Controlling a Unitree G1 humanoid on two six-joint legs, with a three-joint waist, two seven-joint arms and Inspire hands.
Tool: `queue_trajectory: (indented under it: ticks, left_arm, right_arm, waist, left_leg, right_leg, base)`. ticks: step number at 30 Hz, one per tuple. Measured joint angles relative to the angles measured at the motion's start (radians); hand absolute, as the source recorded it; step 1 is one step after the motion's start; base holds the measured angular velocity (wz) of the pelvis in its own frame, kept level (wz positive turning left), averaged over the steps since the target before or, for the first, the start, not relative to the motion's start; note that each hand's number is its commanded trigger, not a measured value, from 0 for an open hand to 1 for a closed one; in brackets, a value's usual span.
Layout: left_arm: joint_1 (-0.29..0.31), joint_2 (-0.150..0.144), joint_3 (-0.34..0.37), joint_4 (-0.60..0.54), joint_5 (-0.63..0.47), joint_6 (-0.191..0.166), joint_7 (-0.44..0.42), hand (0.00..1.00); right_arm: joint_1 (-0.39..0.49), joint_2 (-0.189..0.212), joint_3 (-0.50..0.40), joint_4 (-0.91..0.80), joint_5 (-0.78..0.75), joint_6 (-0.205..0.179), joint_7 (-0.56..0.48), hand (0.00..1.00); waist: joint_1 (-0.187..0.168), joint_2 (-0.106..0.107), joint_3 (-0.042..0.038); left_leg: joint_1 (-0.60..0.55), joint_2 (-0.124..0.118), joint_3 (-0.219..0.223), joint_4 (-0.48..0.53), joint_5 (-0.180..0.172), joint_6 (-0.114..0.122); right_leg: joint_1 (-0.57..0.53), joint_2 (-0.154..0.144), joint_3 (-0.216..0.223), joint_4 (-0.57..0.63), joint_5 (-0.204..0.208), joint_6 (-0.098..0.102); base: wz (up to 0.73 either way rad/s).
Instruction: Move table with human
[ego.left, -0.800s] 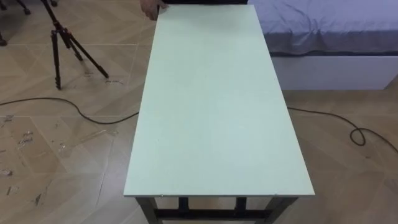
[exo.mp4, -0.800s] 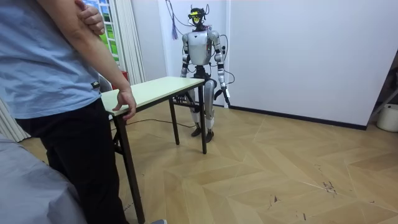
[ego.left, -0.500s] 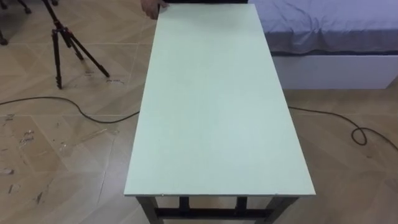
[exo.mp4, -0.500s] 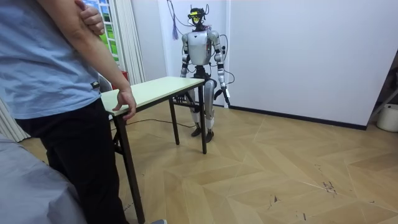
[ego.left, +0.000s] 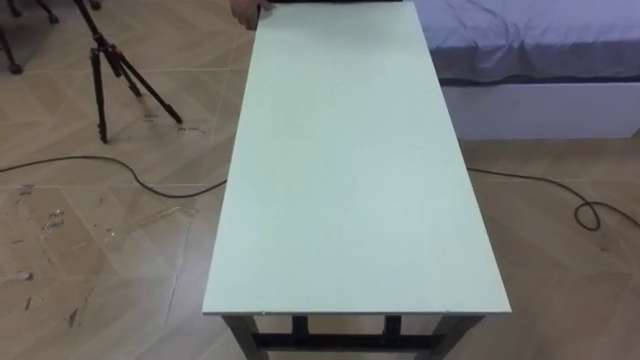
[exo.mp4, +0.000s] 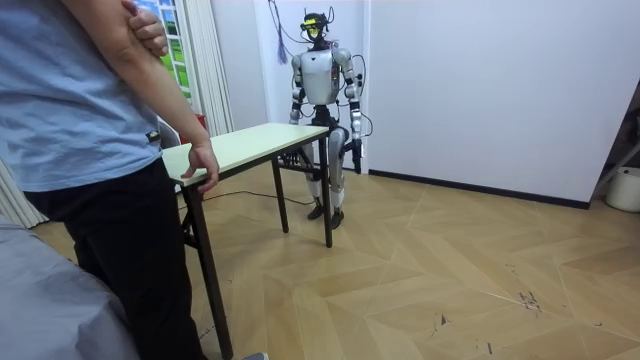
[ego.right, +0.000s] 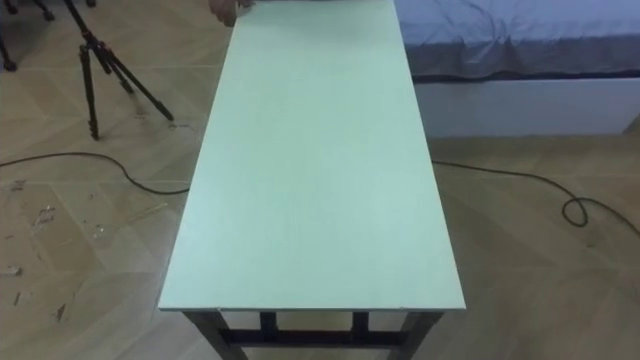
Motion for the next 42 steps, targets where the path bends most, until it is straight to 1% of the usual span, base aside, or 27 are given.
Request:
queue_trajectory:
  ticks: [1, 2, 3, 4, 5, 7, 9, 10, 11, 13, 14, 15, 16, 17, 18, 20, 23, 26, 29, 31, 34, 37, 42]
  left_arm:
    - [-0.004, 0.000, -0.004, -0.008, -0.035, 0.001, -0.037, 0.00]
    - [0.003, 0.001, -0.014, -0.037, -0.085, 0.001, -0.070, 0.00]
    - [0.010, 0.003, -0.024, -0.057, -0.109, 0.000, -0.089, 0.00]
    - [0.029, 0.011, -0.055, -0.101, -0.150, -0.001, -0.134, 0.00]
    - [0.045, 0.031, -0.082, -0.154, -0.178, -0.007, -0.163, 0.00]
    - [0.070, 0.055, -0.118, -0.216, -0.188, -0.007, -0.198, 0.00]
    - [0.074, 0.076, -0.153, -0.249, -0.207, -0.007, -0.217, 0.00]
    - [0.076, 0.092, -0.184, -0.266, -0.250, -0.009, -0.225, 0.00]
    - [0.093, 0.115, -0.218, -0.305, -0.302, -0.015, -0.225, 0.00]
    - [0.115, 0.140, -0.257, -0.379, -0.366, -0.029, -0.226, 0.00]
    - [0.121, 0.143, -0.280, -0.429, -0.401, -0.037, -0.228, 0.00]
    - [0.125, 0.144, -0.292, -0.462, -0.420, -0.040, -0.232, 0.00]
    - [0.133, 0.151, -0.325, -0.540, -0.453, -0.042, -0.247, 0.00]
    - [0.133, 0.150, -0.353, -0.607, -0.474, -0.042, -0.269, 0.00]
    - [0.130, 0.149, -0.370, -0.637, -0.481, -0.040, -0.280, 0.00]
    - [0.117, 0.149, -0.429, -0.709, -0.496, -0.029, -0.325, 0.00]
    - [0.093, 0.152, -0.463, -0.762, -0.496, -0.021, -0.354, 0.00]
    - [0.091, 0.157, -0.463, -0.788, -0.499, -0.022, -0.369, 0.00]
    - [0.090, 0.155, -0.468, -0.820, -0.534, -0.021, -0.375, 0.00]
    - [0.090, 0.154, -0.468, -0.836, -0.536, -0.021, -0.379, 0.00]
    - [0.089, 0.154, -0.466, -0.837, -0.538, -0.020, -0.379, 0.00]
    - [0.088, 0.153, -0.466, -0.837, -0.538, -0.018, -0.379, 0.00]
    - [0.088, 0.154, -0.466, -0.838, -0.538, -0.017, -0.379, 0.00]
  right_arm:
    - [0.000, 0.000, 0.000, -0.004, 0.020, 0.001, 0.023, 0.00]
    - [0.011, -0.001, 0.003, -0.024, 0.063, 0.001, 0.044, 0.00]
    - [0.021, -0.002, 0.007, -0.039, 0.083, 0.000, 0.053, 0.00]
    - [0.043, -0.005, 0.016, -0.078, 0.117, 0.001, 0.067, 0.00]
    - [0.066, -0.008, 0.033, -0.131, 0.140, 0.001, 0.081, 0.00]
    - [0.098, -0.014, 0.051, -0.206, 0.156, 0.000, 0.097, 0.00]
    - [0.117, -0.029, 0.076, -0.258, 0.160, 0.000, 0.114, 0.00]
    - [0.123, -0.035, 0.105, -0.288, 0.182, 0.000, 0.130, 0.00]
    - [0.137, -0.053, 0.138, -0.330, 0.214, 0.000, 0.141, 0.00]
    - [0.153, -0.074, 0.175, -0.385, 0.253, -0.004, 0.165, 0.00]
    - [0.157, -0.086, 0.198, -0.415, 0.278, -0.007, 0.175, 0.00]
    - [0.161, -0.089, 0.206, -0.437, 0.282, -0.008, 0.176, 0.00]
    - [0.173, -0.095, 0.228, -0.491, 0.303, -0.008, 0.178, 0.00]
    - [0.180, -0.095, 0.250, -0.539, 0.311, -0.008, 0.192, 0.00]
    - [0.179, -0.097, 0.264, -0.558, 0.313, -0.008, 0.203, 0.00]
    - [0.179, -0.080, 0.327, -0.629, 0.331, -0.006, 0.248, 0.00]
    - [0.172, -0.080, 0.380, -0.678, 0.365, 0.000, 0.303, 0.00]
    - [0.172, -0.082, 0.394, -0.699, 0.418, 0.000, 0.319, 0.00]
    - [0.167, -0.083, 0.395, -0.706, 0.462, 0.000, 0.340, 0.00]
    - [0.165, -0.084, 0.394, -0.718, 0.470, 0.001, 0.348, 0.00]
    - [0.159, -0.085, 0.392, -0.745, 0.470, 0.001, 0.349, 0.00]
    - [0.151, -0.094, 0.394, -0.745, 0.470, 0.001, 0.349, 0.00]
    - [0.149, -0.104, 0.394, -0.767, 0.470, 0.001, 0.349, 0.00]
  waist:
    - [0.000, 0.000, -0.0003]
    - [0.001, 0.000, 0.0000]
    - [0.002, 0.000, -0.0001]
    - [0.002, 0.000, -0.0002]
    - [0.001, -0.002, 0.0004]
    - [0.001, -0.003, 0.0013]
    - [-0.002, -0.004, 0.0020]
    - [-0.007, -0.005, 0.0045]
    - [-0.015, -0.008, 0.0051]
    - [-0.021, -0.011, 0.0068]
    - [-0.022, -0.011, 0.0064]
    - [-0.022, -0.010, 0.0062]
    - [-0.022, -0.011, 0.0065]
    - [-0.021, -0.011, 0.0049]
    - [-0.021, -0.012, 0.0053]
    - [-0.027, -0.022, 0.0036]
    - [-0.042, -0.024, 0.0026]
    - [-0.046, -0.024, 0.0032]
    - [-0.045, -0.020, 0.0037]
    - [-0.045, -0.017, 0.0035]
    - [-0.046, -0.008, 0.0053]
    - [-0.046, -0.001, 0.0074]
    - [-0.046, 0.003, 0.0067]
  left_leg:
    - [-0.002, 0.000, 0.000, 0.001, 0.000, 0.000]
    - [-0.003, 0.000, -0.001, 0.003, 0.000, 0.000]
    - [-0.005, 0.001, -0.001, 0.006, 0.000, 0.000]
    - [-0.011, 0.001, -0.004, 0.012, 0.000, -0.001]
    - [-0.014, 0.001, -0.004, 0.013, -0.001, -0.001]
    - [-0.019, 0.002, -0.004, 0.015, -0.001, -0.001]
    - [-0.027, 0.002, -0.004, 0.019, -0.001, -0.001]
    - [-0.031, 0.002, -0.005, 0.023, -0.001, -0.001]
    - [-0.032, 0.002, -0.007, 0.024, -0.001, -0.001]
    - [-0.036, 0.002, -0.009, 0.032, -0.002, 0.001]
    - [-0.044, 0.002, -0.010, 0.035, -0.002, 0.002]
    - [-0.050, 0.002, -0.011, 0.038, -0.002, 0.002]
    - [-0.058, 0.001, -0.010, 0.044, -0.002, 0.003]
    - [-0.065, 0.001, -0.010, 0.046, -0.002, 0.004]
    - [-0.064, 0.001, -0.009, 0.047, -0.002, 0.004]
    - [-0.064, 0.002, -0.009, 0.048, -0.002, 0.004]
    - [-0.064, 0.002, -0.009, 0.049, -0.002, 0.004]
    - [-0.064, 0.002, -0.007, 0.049, -0.002, 0.004]
    - [-0.065, 0.002, -0.007, 0.049, -0.002, 0.004]
    - [-0.066, 0.002, -0.007, 0.049, -0.002, 0.004]
    - [-0.067, 0.003, -0.008, 0.049, -0.002, 0.004]
    - [-0.068, 0.002, -0.008, 0.049, -0.002, 0.004]
    - [-0.071, 0.003, -0.008, 0.049, -0.002, 0.004]
  right_leg:
    - [-0.001, 0.000, 0.000, -0.001, 0.000, 0.000]
    - [-0.001, 0.000, -0.001, -0.001, 0.000, 0.000]
    - [0.000, 0.000, -0.001, -0.001, 0.000, 0.000]
    - [-0.001, 0.000, -0.004, -0.001, 0.000, 0.000]
    - [-0.005, 0.001, -0.003, -0.001, 0.000, 0.000]
    - [-0.010, 0.001, -0.002, 0.002, 0.000, 0.000]
    - [-0.018, 0.000, -0.001, 0.007, 0.000, 0.000]
    - [-0.024, 0.000, -0.001, 0.017, 0.000, 0.000]
    - [-0.024, 0.000, -0.002, 0.018, 0.000, 0.000]
    - [-0.027, 0.000, -0.001, 0.023, 0.000, 0.000]
    - [-0.038, -0.001, 0.000, 0.033, 0.000, 0.000]
    - [-0.043, -0.001, 0.002, 0.037, 0.000, 0.000]
    - [-0.050, -0.002, 0.008, 0.038, 0.000, 0.000]
    - [-0.056, -0.003, 0.008, 0.039, 0.000, 0.000]
    - [-0.056, -0.003, 0.008, 0.040, 0.000, 0.000]
    - [-0.055, -0.001, 0.008, 0.040, 0.000, 0.000]
    - [-0.055, -0.002, 0.007, 0.040, 0.000, 0.000]
    - [-0.056, -0.002, 0.008, 0.040, 0.000, 0.000]
    - [-0.057, -0.002, 0.008, 0.040, 0.000, 0.000]
    - [-0.057, -0.001, 0.008, 0.040, 0.000, 0.000]
    - [-0.058, -0.001, 0.008, 0.040, 0.000, 0.000]
    - [-0.058, -0.001, 0.008, 0.041, 0.000, 0.000]
    - [-0.061, -0.001, 0.007, 0.040, 0.000, 0.000]
  base:
    - [0.00]
    - [0.03]
    - [0.05]
    - [0.04]
    - [0.03]
    - [0.00]
    - [0.00]
    - [0.03]
    - [0.03]
    - [0.02]
    - [0.03]
    - [0.00]
    - [0.00]
    - [0.00]
    - [0.00]
    - [0.00]
    - [0.00]
    - [0.00]
    - [0.00]
    - [0.00]
    - [0.00]
    - [0.00]
    - [0.00]
